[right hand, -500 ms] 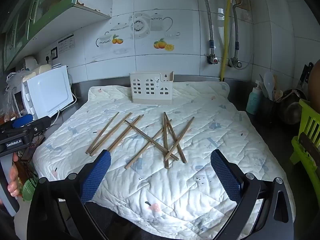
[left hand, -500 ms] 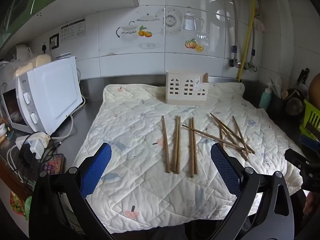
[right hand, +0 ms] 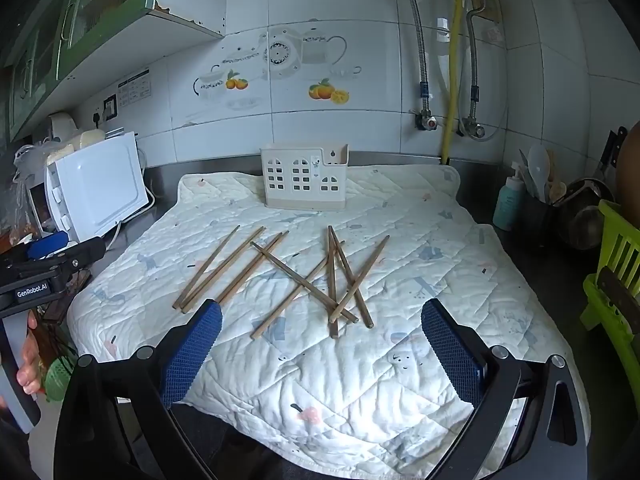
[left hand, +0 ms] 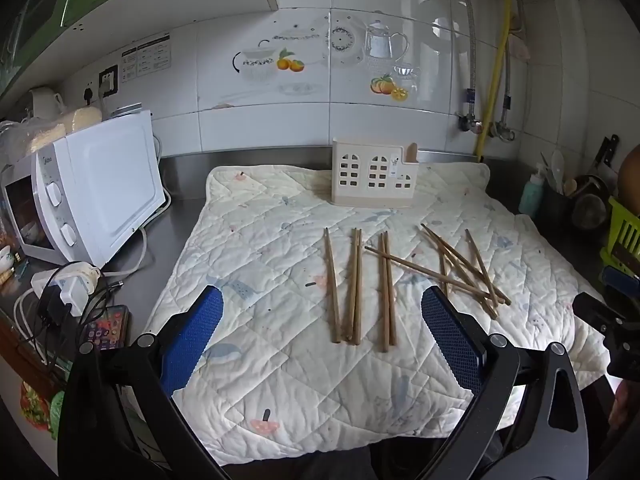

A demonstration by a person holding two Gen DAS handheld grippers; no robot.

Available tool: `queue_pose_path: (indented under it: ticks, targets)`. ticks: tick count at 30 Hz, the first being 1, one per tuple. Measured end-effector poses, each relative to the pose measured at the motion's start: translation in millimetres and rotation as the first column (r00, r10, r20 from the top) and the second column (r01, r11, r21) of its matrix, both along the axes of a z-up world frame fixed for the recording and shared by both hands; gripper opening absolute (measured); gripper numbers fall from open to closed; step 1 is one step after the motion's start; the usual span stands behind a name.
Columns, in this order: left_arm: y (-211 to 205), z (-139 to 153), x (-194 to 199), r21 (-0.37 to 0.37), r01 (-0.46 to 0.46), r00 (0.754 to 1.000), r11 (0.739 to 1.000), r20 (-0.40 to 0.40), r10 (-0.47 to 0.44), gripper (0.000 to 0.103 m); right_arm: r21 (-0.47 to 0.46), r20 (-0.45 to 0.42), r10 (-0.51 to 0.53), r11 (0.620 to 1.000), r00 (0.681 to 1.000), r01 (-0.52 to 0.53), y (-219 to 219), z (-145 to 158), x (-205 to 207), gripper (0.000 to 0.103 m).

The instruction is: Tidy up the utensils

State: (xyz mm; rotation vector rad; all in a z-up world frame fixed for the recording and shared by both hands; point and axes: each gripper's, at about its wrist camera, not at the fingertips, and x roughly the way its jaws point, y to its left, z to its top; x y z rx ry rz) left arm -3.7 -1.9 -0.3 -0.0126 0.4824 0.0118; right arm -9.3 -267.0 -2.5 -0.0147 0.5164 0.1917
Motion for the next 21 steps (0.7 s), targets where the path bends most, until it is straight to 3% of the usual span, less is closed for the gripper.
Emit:
queue_pose_path:
  ticks: [21]
  targets:
    - [0.3,-6.4,3.2,0.009,0.014,1.000,1.000,-0.014,-0.014,0.098,0.000,0.006,0.009,1.000,1.000,-0.009,7.5,4.7,-1.6,0.097]
